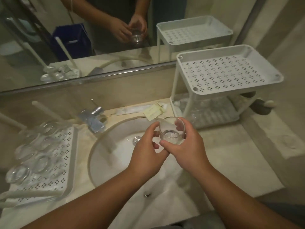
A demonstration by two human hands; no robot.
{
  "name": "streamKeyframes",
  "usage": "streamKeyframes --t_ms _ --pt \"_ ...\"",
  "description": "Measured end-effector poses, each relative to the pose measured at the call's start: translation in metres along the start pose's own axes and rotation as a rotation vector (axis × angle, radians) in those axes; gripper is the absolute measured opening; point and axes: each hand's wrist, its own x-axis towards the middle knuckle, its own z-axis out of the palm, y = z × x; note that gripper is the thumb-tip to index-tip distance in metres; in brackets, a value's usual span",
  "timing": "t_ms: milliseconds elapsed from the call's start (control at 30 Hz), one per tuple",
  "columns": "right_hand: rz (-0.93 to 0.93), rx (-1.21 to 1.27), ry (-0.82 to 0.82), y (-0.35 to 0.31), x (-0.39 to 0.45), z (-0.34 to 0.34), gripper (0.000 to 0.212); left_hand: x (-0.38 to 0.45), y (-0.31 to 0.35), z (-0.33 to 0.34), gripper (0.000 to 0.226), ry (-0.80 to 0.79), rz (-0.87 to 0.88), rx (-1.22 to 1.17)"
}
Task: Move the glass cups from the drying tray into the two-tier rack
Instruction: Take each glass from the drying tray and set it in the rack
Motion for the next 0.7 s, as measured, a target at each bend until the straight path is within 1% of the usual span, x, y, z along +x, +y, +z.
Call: streamKeyframes --t_ms 233,433,567,700 --pt "0.067 -0.018 0.049 0.056 0.022 -0.052 0.082 0.020 0.021 0.068 0.053 -0.082 -0.073 0.024" --pt "0.063 -0.130 0.069 0.091 0.046 -0.089 0.082 0.041 0.041 0.111 0.057 -0.130 -0.110 0.103" --pt "0.035 -0.125 0.078 0.103 0.065 -0.108 0.085 0.054 0.060 0.136 0.053 -0.125 -0.144 -0.017" --pt "0.044 -0.163 0.068 0.114 0.090 -0.121 0.089 0.071 0.076 0.155 0.061 -0.068 -0.214 -0.108"
